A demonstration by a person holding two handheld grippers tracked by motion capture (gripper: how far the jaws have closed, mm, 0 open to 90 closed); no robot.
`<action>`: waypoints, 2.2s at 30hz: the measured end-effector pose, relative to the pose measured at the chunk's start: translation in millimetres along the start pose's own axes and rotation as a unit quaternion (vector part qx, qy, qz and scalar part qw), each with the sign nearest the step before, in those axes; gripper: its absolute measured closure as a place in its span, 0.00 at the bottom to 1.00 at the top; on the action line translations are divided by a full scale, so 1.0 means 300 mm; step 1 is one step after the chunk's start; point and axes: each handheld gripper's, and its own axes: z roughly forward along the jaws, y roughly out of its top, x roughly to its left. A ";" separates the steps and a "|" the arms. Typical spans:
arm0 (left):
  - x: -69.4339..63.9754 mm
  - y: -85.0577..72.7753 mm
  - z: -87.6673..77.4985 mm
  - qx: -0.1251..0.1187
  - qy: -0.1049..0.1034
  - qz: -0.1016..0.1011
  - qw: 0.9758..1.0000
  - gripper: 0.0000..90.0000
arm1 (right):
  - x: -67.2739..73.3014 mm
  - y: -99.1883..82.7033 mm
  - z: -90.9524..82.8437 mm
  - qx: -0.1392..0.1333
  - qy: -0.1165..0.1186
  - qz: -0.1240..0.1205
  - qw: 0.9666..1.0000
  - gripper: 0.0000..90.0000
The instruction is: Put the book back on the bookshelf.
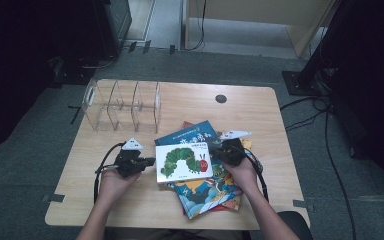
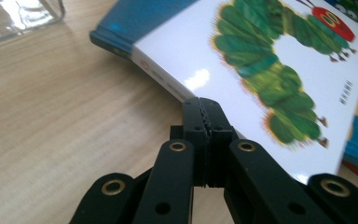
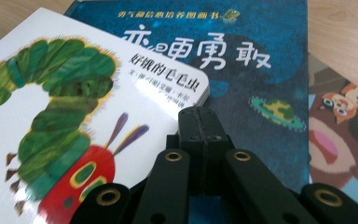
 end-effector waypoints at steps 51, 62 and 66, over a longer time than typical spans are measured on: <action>0.085 0.037 0.022 0.017 -0.015 0.008 1.000 1.00 | 0.077 -0.127 -0.104 0.005 0.026 0.002 1.000 1.00; 0.013 -0.005 -0.002 0.040 -0.023 0.011 0.999 1.00 | 0.063 -0.074 -0.046 -0.006 0.016 -0.006 1.000 1.00; 0.007 -0.016 -0.012 0.044 -0.029 -0.003 0.999 1.00 | 0.059 -0.055 -0.032 0.000 0.017 -0.004 1.000 1.00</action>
